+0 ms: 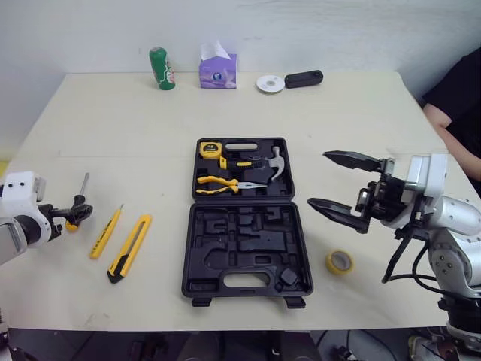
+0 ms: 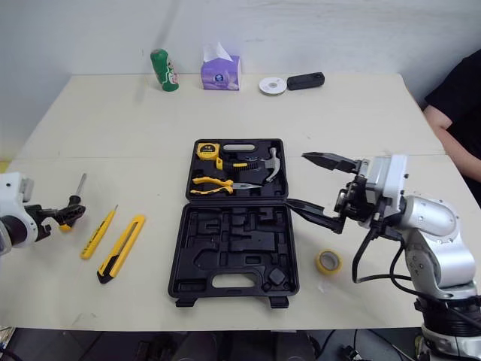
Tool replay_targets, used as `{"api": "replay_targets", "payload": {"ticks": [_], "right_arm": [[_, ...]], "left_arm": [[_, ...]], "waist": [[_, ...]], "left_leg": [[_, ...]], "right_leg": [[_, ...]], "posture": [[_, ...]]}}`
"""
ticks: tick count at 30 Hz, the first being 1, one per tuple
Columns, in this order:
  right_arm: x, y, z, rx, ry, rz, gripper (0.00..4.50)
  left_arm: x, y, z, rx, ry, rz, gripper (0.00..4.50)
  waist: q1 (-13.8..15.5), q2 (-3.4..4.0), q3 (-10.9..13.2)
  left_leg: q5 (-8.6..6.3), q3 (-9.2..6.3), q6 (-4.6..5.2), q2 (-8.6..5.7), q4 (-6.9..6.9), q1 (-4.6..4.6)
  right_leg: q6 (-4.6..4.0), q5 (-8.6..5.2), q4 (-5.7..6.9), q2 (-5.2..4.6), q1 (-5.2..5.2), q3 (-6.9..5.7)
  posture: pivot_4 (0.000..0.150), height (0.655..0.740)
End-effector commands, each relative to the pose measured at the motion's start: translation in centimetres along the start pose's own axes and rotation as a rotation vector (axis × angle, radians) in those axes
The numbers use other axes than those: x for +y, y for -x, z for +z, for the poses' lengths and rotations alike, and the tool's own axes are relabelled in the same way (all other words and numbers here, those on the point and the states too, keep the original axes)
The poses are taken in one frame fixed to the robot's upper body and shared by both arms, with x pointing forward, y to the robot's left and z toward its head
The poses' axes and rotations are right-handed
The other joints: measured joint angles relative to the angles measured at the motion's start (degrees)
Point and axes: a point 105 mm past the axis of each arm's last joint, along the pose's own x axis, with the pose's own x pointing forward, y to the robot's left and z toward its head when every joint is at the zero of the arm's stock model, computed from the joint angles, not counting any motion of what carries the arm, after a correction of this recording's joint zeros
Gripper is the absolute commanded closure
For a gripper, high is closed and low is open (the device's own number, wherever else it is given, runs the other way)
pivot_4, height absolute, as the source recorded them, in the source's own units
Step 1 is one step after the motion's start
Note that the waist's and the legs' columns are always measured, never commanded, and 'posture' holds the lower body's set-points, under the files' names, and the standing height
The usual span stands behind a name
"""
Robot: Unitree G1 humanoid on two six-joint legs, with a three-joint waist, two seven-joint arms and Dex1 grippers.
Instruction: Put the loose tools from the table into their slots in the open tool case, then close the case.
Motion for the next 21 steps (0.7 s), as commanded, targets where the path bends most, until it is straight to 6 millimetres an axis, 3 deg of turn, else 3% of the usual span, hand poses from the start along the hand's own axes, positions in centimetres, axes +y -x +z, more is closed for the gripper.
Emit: {"api": "replay_targets", "payload": {"ticks": [1, 14, 17, 21], "right_arm": [[0.9, -0.9, 1.5, -0.048, 0.019, 0.079, 0.03], [2.2, -1.4, 1.0, -0.027, 0.004, 0.173, 0.03], [1.8, -1.4, 1.0, -0.024, 0.018, 0.150, 0.00], [1.5, -1.5, 0.9, -0.020, 0.027, 0.135, 0.00]], "left_arm": [[0.3, 0.0, 1.2, -0.009, -0.031, 0.010, 0.00], [0.3, -2.7, 0.1, 0.066, -0.012, -0.010, 0.00], [-0.2, -2.7, -0.8, 0.112, -0.014, -0.044, 0.85], [-0.3, -2.7, -1.2, 0.127, -0.008, -0.049, 2.60]], "waist": [[0.1, -0.04, 0.0], [0.4, -0.07, 0.0], [0.6, -0.06, 0.0], [0.8, -0.05, 0.0]], "left_leg": [[0.00, -0.03, 0.00, 0.00, 0.03, -0.03], [0.05, -0.07, -0.08, -0.05, 0.08, -0.03], [0.07, -0.07, -0.09, -0.07, 0.09, -0.03], [0.07, -0.07, -0.08, -0.10, 0.08, -0.03]], "right_leg": [[0.00, 0.00, 0.00, 0.00, 0.00, -0.02], [0.00, 0.00, 0.12, -0.05, -0.01, -0.05], [0.00, 0.00, 0.13, -0.06, -0.01, -0.04], [0.00, 0.00, 0.15, -0.09, -0.01, -0.03]], "posture": [[0.150, 0.7400], [0.150, 0.7400], [0.150, 0.7400], [0.150, 0.7400]]}}
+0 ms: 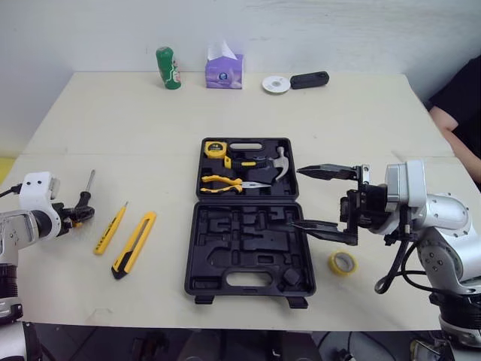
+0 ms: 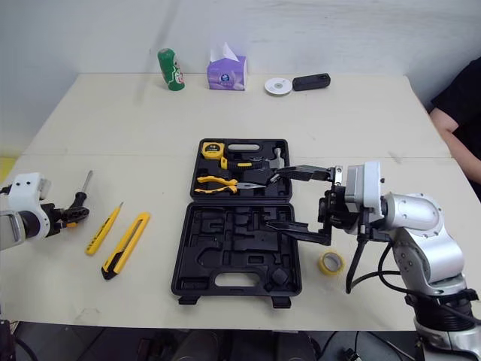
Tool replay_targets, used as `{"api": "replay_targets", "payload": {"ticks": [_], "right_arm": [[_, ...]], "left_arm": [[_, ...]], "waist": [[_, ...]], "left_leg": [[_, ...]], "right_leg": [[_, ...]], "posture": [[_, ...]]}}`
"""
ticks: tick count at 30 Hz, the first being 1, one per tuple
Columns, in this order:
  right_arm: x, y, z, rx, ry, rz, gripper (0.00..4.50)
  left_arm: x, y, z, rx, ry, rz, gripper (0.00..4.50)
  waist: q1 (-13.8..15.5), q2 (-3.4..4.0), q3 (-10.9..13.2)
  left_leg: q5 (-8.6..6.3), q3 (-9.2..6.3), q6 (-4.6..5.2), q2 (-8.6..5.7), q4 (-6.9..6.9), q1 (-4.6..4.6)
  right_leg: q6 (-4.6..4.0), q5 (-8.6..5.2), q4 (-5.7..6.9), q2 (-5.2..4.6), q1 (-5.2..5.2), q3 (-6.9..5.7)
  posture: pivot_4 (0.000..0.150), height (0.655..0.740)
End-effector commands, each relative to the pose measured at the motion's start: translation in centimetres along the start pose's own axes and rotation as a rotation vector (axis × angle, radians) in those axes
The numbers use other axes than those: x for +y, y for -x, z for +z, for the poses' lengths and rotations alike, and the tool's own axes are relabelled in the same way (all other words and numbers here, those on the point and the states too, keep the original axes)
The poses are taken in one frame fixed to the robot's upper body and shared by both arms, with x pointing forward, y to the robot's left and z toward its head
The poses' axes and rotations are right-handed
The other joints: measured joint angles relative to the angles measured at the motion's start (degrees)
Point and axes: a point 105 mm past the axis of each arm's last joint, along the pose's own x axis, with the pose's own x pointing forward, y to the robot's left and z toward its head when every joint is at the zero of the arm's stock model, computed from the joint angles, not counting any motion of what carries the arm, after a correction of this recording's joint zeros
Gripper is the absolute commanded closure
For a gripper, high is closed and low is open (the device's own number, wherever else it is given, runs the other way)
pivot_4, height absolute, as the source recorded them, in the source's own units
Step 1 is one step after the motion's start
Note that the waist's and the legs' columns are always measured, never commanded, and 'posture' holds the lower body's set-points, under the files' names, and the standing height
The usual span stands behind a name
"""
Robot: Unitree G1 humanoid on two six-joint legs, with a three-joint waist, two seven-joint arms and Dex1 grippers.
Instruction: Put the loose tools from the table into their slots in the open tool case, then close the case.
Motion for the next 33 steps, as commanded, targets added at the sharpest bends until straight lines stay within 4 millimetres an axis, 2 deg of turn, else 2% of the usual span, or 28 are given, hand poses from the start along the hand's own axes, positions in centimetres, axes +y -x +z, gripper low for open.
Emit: {"api": "replay_targets", "payload": {"ticks": [1, 2, 7, 9, 11, 15, 17, 18, 21, 27, 30, 33], "right_arm": [[-0.2, 0.0, 0.6, -0.012, 0.048, -0.014, 0.00], [-0.2, 0.1, 0.6, -0.009, 0.050, -0.016, 0.00], [-0.7, 0.3, 0.2, 0.023, 0.069, -0.050, 0.00], [-1.0, 0.8, -0.1, 0.048, 0.074, -0.084, 0.00], [-1.2, 1.5, -0.2, 0.067, 0.082, -0.112, 0.00], [-2.5, 3.0, -0.2, 0.113, 0.110, -0.180, 0.00], [-3.1, 3.7, -0.2, 0.137, 0.118, -0.201, 0.00], [-3.5, 4.3, -0.2, 0.153, 0.123, -0.214, 0.00], [-4.1, 5.5, -0.2, 0.196, 0.131, -0.226, 0.00], [-4.4, 6.4, -1.3, 0.255, 0.086, -0.265, 0.00], [-3.7, 6.7, -2.0, 0.278, 0.067, -0.273, 0.00], [-3.2, 6.8, -2.5, 0.294, 0.043, -0.280, 0.00]], "left_arm": [[0.0, -0.3, -1.6, 0.064, 0.015, -0.009, 3.04], [0.0, -0.3, -1.6, 0.060, 0.017, -0.007, 3.46], [0.2, 0.1, -0.3, -0.028, 0.033, -0.017, 3.48], [-0.1, 1.1, 2.3, -0.191, -0.045, -0.040, 3.48], [-1.5, 2.4, 4.6, -0.338, -0.181, -0.102, 3.48], [-5.8, 4.4, 7.4, -0.582, -0.399, -0.305, 3.48], [-7.6, 5.0, 7.7, -0.652, -0.501, -0.385, 3.48], [-9.6, 5.3, 7.7, -0.670, -0.589, -0.475, 3.48], [-13.1, 5.6, 7.8, -0.625, -0.641, -0.653, 3.48], [-19.8, 7.1, 7.9, -0.550, -0.832, -0.973, 3.48], [-22.8, 7.1, 7.0, -0.484, -0.975, -1.065, 3.48], [-24.7, 5.8, 5.6, -0.392, -1.182, -1.063, 3.48]], "waist": [[0.1, 0.00, 0.0], [0.1, 0.00, 0.0], [0.1, 0.00, 0.0], [0.2, 0.00, 0.0], [0.3, -0.16, 0.1], [0.7, -0.23, 0.0], [0.7, -0.23, 0.0], [0.7, -0.23, 0.0], [0.8, -0.23, 0.0], [0.4, -0.23, 0.0], [0.4, -0.23, 0.0], [0.5, -0.23, 0.0]], "left_leg": [[0.00, 0.00, 0.00, 0.00, 0.00, 0.00], [0.00, 0.00, 0.00, -0.01, 0.00, 0.00], [0.00, 0.00, 0.00, 0.00, -0.01, 0.01], [0.00, 0.00, 0.00, 0.00, 0.00, 0.00], [0.00, -0.01, 0.00, 0.02, 0.01, -0.05], [0.00, -0.12, 0.00, 0.03, 0.38, -0.63], [0.00, -0.11, 0.01, -0.06, 0.50, -0.66], [0.00, -0.09, 0.01, -0.09, 0.51, -0.65], [0.00, -0.09, 0.02, -0.09, 0.54, -0.65], [0.01, -0.09, 0.04, -0.05, 0.52, -0.68], [0.00, -0.08, 0.05, -0.04, 0.53, -0.67], [0.01, -0.04, 0.06, -0.04, 0.57, -0.68]], "right_leg": [[0.00, 0.00, 0.00, 0.00, 0.00, 0.00], [0.00, 0.00, 0.00, 0.00, 0.00, 0.00], [0.00, 0.00, 0.00, 0.00, 0.00, 0.00], [0.00, 0.00, 0.00, 0.00, 0.00, -0.01], [0.00, 0.00, -0.01, 0.01, -0.03, -0.02], [-0.03, 0.05, -0.05, -0.01, -0.42, -0.15], [-0.02, 0.07, -0.14, -0.09, -0.43, -0.16], [-0.01, 0.07, -0.19, -0.12, -0.43, -0.15], [0.00, 0.08, -0.17, -0.11, -0.41, -0.17], [0.00, 0.08, 0.06, -0.02, -0.42, -0.17], [0.00, 0.08, 0.05, 0.04, -0.42, -0.17], [0.01, 0.08, 0.08, 0.18, -0.42, -0.17]], "posture": [[0.150, 0.7400], [0.150, 0.7400], [0.150, 0.7400], [0.150, 0.7400], [0.150, 0.7400], [0.150, 0.7400], [0.150, 0.7400], [0.150, 0.7400], [0.150, 0.7400], [0.150, 0.7400], [0.150, 0.7400], [0.150, 0.7400]]}}
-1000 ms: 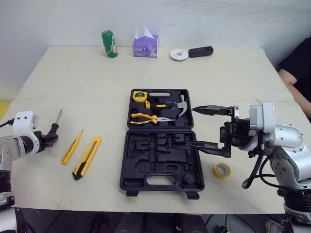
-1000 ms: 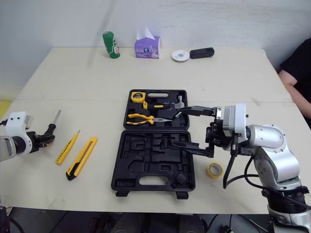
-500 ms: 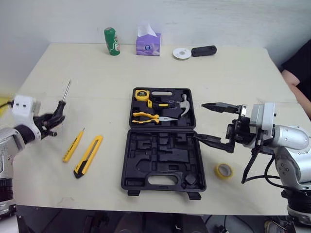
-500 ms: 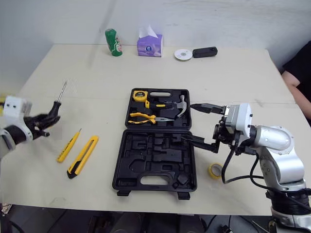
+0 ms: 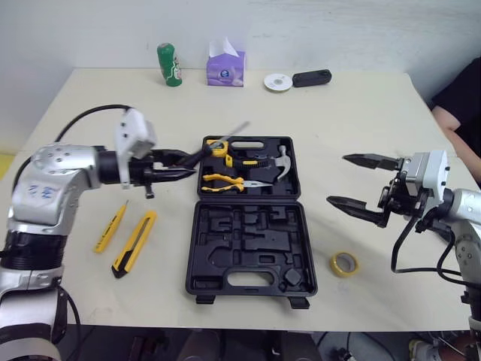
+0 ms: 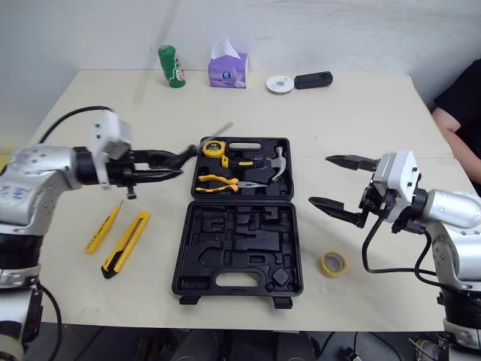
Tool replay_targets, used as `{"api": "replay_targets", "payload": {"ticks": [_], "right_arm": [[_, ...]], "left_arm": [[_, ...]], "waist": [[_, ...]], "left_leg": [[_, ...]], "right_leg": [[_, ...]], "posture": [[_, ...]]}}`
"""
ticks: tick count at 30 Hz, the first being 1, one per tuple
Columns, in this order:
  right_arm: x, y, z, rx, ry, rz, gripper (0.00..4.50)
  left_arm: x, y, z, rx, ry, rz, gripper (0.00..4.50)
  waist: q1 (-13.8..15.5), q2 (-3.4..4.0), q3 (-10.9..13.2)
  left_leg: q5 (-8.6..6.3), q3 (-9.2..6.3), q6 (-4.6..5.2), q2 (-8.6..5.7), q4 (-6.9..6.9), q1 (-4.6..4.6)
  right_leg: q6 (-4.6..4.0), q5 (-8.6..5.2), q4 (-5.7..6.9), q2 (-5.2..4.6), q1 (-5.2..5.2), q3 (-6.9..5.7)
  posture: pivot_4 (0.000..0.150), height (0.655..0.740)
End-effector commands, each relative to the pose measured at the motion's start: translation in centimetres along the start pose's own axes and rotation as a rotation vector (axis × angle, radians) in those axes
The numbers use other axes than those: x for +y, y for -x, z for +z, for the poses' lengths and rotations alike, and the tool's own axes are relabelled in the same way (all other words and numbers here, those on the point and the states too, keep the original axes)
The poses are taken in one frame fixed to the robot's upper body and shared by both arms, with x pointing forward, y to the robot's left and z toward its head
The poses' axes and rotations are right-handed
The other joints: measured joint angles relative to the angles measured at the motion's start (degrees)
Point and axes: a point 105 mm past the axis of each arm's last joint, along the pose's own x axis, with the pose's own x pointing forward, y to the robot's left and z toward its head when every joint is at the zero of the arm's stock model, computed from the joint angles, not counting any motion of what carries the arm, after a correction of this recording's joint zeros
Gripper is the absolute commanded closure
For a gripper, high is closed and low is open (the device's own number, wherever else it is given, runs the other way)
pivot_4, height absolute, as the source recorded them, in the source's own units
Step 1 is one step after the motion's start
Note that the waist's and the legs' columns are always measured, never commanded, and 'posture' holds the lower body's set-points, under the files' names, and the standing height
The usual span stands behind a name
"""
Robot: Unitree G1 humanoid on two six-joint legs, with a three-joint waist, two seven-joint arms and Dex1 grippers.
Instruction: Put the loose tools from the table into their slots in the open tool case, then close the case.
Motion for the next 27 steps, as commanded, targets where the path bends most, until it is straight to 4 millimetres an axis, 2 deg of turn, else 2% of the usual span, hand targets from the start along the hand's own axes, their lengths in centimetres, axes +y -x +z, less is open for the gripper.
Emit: {"api": "replay_targets", "payload": {"ticks": [1, 4, 7, 11, 14, 19, 27], "right_arm": [[0.2, -0.1, 1.0, -0.006, 0.030, -0.008, 0.00], [0.5, -0.5, 1.3, -0.014, 0.025, -0.007, 0.00], [1.1, -0.5, 1.0, 0.001, 0.013, 0.002, 0.00], [2.0, -0.1, 0.6, 0.036, -0.004, 0.010, 0.00], [1.8, -0.5, 1.7, 0.001, -0.015, -0.014, 0.00], [2.4, -0.6, 1.5, 0.014, -0.028, 0.002, 0.00], [2.4, -0.5, 1.1, 0.032, -0.027, -0.013, 0.00]], "left_arm": [[-1.1, -2.7, -0.2, 0.145, -0.143, -0.112, 3.48], [-2.0, -4.3, -0.2, 0.197, -0.165, -0.199, 3.48], [-1.4, -5.2, 0.6, 0.197, -0.203, -0.180, 3.48], [-2.3, -5.8, -0.2, 0.326, -0.242, -0.243, 3.48], [-2.3, -6.4, -0.2, 0.340, -0.304, -0.238, 3.48], [-1.6, -6.1, -1.1, 0.399, -0.266, -0.196, 3.48], [-2.1, -5.9, -1.7, 0.433, -0.236, -0.175, 3.48]], "waist": [[0.0, 0.00, 0.0], [0.1, 0.02, 0.0], [0.2, 0.01, 0.0], [0.2, 0.02, 0.0], [0.2, 0.02, 0.0], [0.3, 0.02, 0.0], [0.3, 0.02, 0.0]], "left_leg": [[0.00, 0.02, 0.00, 0.02, 0.03, 0.00], [0.00, 0.03, 0.00, 0.07, 0.10, -0.03], [0.00, 0.00, 0.00, 0.13, 0.12, -0.05], [0.00, -0.05, 0.01, 0.11, 0.19, -0.17], [0.00, -0.05, 0.01, 0.11, 0.23, -0.17], [0.00, -0.11, 0.01, 0.13, 0.26, -0.18], [-0.01, -0.12, 0.03, 0.11, 0.30, -0.23]], "right_leg": [[0.04, 0.02, 0.00, 0.28, 0.00, 0.00], [0.06, 0.03, 0.01, 0.35, 0.00, 0.05], [0.06, 0.03, -0.01, 0.40, 0.00, 0.10], [0.06, 0.03, -0.02, 0.40, -0.05, 0.10], [0.06, 0.04, 0.01, 0.41, -0.06, 0.10], [0.06, 0.04, 0.02, 0.42, -0.06, 0.13], [0.07, 0.05, 0.04, 0.41, -0.07, 0.14]], "posture": [[0.150, 0.7400], [0.150, 0.7400], [0.150, 0.7400], [0.150, 0.7400], [0.150, 0.7400], [0.150, 0.7400], [0.150, 0.7400]]}}
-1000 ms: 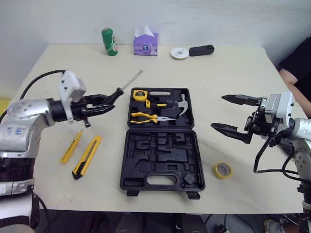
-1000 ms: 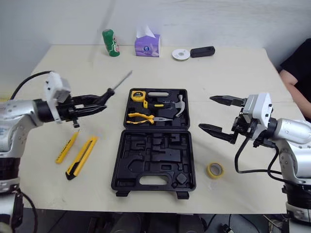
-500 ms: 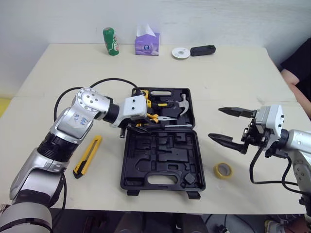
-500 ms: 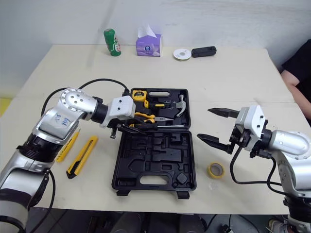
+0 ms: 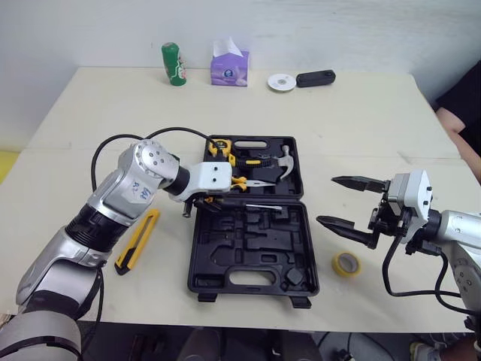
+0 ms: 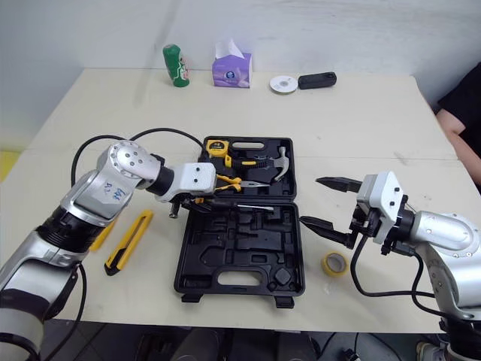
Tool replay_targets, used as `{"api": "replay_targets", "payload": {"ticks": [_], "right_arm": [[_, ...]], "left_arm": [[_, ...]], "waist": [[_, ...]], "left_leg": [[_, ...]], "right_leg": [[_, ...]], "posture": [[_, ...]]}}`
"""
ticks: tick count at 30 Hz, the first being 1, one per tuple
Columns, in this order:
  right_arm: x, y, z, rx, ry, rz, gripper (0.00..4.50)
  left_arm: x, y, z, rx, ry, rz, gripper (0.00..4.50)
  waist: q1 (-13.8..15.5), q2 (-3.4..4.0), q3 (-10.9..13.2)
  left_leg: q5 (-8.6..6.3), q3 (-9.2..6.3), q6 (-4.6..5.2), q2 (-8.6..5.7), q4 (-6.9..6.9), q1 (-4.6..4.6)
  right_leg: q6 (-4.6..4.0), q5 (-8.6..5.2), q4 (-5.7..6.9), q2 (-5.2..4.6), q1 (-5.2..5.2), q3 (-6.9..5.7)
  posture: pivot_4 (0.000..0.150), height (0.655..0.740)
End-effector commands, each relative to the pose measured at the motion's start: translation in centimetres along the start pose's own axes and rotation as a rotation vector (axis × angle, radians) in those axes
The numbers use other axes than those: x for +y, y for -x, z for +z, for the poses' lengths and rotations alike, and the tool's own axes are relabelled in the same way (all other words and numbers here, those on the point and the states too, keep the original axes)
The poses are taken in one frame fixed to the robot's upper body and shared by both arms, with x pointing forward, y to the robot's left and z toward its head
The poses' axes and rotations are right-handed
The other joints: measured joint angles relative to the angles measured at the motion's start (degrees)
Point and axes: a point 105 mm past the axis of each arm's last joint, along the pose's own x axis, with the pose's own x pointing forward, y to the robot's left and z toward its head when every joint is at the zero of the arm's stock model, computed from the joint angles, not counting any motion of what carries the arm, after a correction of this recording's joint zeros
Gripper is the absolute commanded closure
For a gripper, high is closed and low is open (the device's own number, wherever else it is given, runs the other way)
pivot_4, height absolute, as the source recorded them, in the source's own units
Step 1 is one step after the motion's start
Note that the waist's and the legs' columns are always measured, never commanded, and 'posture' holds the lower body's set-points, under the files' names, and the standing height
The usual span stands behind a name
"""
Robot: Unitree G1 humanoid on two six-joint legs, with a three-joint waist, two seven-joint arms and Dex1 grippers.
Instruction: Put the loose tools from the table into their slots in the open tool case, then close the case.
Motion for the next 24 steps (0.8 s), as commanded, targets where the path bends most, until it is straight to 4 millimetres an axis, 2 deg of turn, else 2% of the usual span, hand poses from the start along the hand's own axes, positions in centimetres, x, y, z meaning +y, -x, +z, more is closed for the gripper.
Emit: {"api": "replay_targets", "payload": {"ticks": [1, 9, 16, 24], "right_arm": [[-0.09, 0.19, 1.02, -0.014, 0.051, -0.012, 0.00], [0.25, -0.05, 0.62, -0.014, 0.044, -0.016, 0.00], [0.44, 0.04, 0.54, -0.015, 0.041, -0.026, 0.00], [0.64, -0.17, 0.45, -0.024, 0.031, -0.030, 0.00]], "left_arm": [[0.01, 0.73, 0.74, -0.008, -0.034, 0.023, 3.48], [-0.07, 0.64, 0.98, 0.028, -0.032, 0.015, 3.48], [0.06, 0.63, 0.10, 0.086, -0.032, 0.016, 3.48], [-0.06, 0.57, 0.06, 0.083, -0.027, 0.013, 3.48]], "waist": [[0.0, 0.00, 0.0], [0.0, 0.00, 0.0], [0.0, 0.00, 0.0], [0.0, 0.00, 0.0]], "left_leg": [[0.00, 0.00, 0.00, 0.00, 0.00, 0.00], [0.00, 0.00, 0.00, 0.00, 0.00, 0.00], [0.00, 0.00, 0.00, 0.00, 0.01, 0.00], [0.00, 0.00, 0.00, 0.00, 0.02, 0.00]], "right_leg": [[0.00, 0.00, 0.00, 0.00, 0.00, 0.00], [0.00, 0.00, 0.01, 0.01, 0.00, -0.01], [0.00, 0.00, 0.01, 0.02, 0.00, 0.00], [0.00, 0.00, 0.01, 0.01, 0.00, 0.00]], "posture": [[0.150, 0.7400], [0.150, 0.7400], [0.150, 0.7400], [0.150, 0.7400]]}}
